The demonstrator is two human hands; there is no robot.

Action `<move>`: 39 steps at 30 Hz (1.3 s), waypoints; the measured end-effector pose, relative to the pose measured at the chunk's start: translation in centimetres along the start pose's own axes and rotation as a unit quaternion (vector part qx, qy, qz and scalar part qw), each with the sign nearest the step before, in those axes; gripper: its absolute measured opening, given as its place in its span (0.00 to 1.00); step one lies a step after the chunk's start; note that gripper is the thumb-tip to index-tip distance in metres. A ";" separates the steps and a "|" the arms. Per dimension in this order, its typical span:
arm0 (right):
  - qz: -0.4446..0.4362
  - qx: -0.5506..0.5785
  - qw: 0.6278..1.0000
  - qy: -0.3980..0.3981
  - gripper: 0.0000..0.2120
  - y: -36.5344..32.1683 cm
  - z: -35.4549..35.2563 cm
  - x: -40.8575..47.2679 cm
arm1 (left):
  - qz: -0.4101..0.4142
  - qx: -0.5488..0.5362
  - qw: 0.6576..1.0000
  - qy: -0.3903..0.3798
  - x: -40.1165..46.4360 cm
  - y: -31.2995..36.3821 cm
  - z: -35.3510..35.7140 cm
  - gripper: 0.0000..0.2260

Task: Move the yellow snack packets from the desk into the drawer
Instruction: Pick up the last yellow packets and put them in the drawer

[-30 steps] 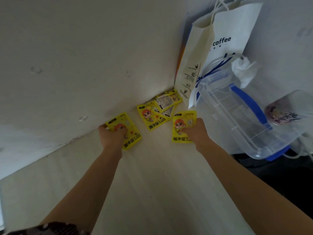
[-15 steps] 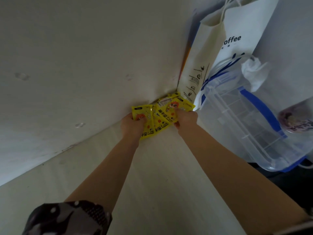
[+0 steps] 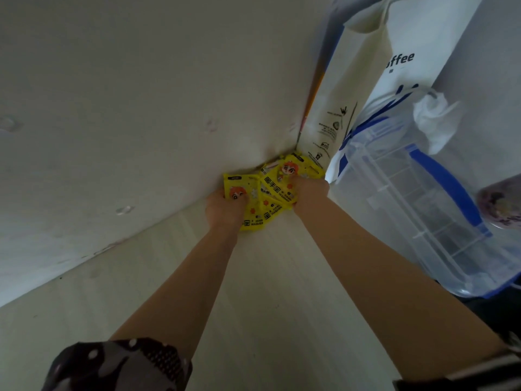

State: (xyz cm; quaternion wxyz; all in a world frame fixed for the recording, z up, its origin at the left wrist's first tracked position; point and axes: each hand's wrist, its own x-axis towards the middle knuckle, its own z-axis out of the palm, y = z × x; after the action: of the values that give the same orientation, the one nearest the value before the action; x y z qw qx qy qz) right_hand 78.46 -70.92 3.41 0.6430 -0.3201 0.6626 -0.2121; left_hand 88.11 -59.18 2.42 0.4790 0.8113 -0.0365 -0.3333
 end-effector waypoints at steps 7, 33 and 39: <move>0.074 0.011 0.997 -0.005 0.12 -1.1 0.6 0.0 | -0.002 -0.035 0.999 -0.007 0.6 -0.6 -1.5 0.05; -0.093 -0.171 0.980 -0.038 0.15 0.8 -3.0 -1.7 | 0.047 -0.012 0.999 -0.018 -0.5 -2.2 -6.3 0.11; -0.135 -0.184 0.973 -0.041 0.09 0.0 -0.4 -0.6 | 0.072 0.009 0.997 -0.040 -0.3 -1.7 -5.2 0.12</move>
State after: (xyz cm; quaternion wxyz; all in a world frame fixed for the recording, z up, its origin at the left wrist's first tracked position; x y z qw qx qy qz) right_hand 78.01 -70.50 3.86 0.5652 -0.5281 0.6137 -0.1578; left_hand 90.44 -54.19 2.89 0.4927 0.7970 -0.1172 -0.3292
